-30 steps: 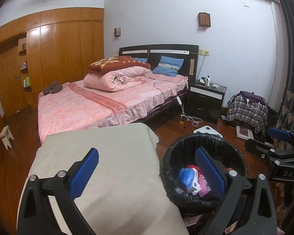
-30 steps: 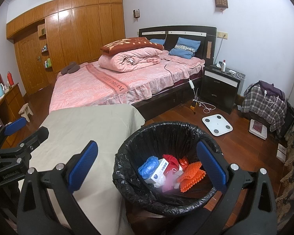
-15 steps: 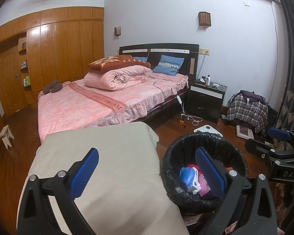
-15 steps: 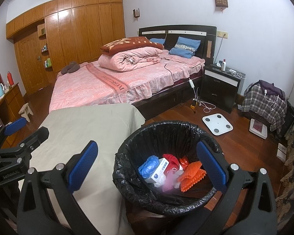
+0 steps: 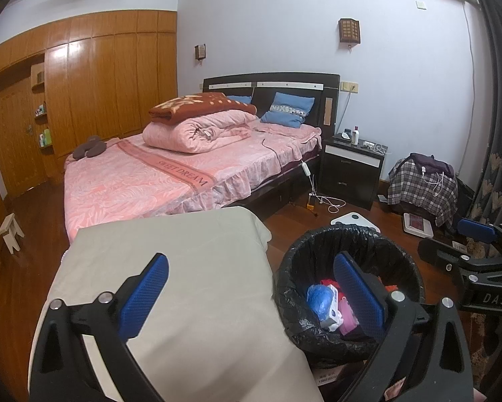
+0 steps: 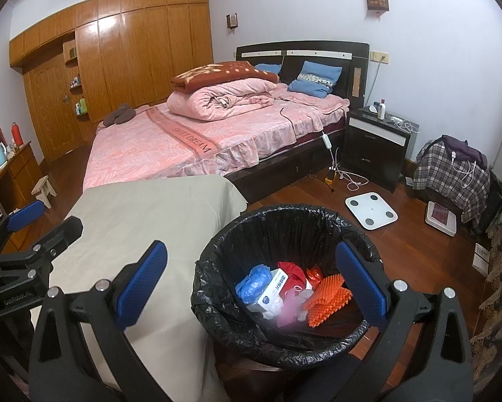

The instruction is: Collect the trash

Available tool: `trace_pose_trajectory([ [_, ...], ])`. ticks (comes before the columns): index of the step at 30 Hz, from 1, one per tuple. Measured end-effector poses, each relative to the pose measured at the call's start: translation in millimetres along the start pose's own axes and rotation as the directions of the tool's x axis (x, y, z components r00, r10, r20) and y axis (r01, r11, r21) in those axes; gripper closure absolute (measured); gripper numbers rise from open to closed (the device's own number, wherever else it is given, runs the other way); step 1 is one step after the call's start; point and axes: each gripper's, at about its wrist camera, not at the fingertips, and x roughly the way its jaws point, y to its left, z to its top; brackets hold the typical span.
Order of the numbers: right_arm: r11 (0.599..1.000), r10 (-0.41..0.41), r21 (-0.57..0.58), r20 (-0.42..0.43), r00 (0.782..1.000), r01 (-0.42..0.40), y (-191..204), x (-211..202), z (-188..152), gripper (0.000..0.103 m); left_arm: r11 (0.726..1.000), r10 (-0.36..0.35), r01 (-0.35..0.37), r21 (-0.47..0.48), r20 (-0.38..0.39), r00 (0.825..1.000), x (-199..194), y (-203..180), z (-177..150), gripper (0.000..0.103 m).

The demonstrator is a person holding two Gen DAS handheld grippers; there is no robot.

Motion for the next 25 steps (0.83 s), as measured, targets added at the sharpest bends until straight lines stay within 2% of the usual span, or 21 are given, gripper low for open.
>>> trace_pose_trajectory([
  [15,1.0,0.001,-0.001,-0.006,1.0,-0.001,1.3,0.7,-2.0,0.005,1.0,-0.009,0.009,-0.012,-0.006,1.0,0.9,1.8,-12.3,0.006],
  [25,1.0,0.001,-0.001,-0.006,1.0,-0.001,1.0,1.2,0.2,0.005,1.0,-0.008,0.008,-0.012,-0.008,1.0,3.9,0.0,-9.4,0.006],
])
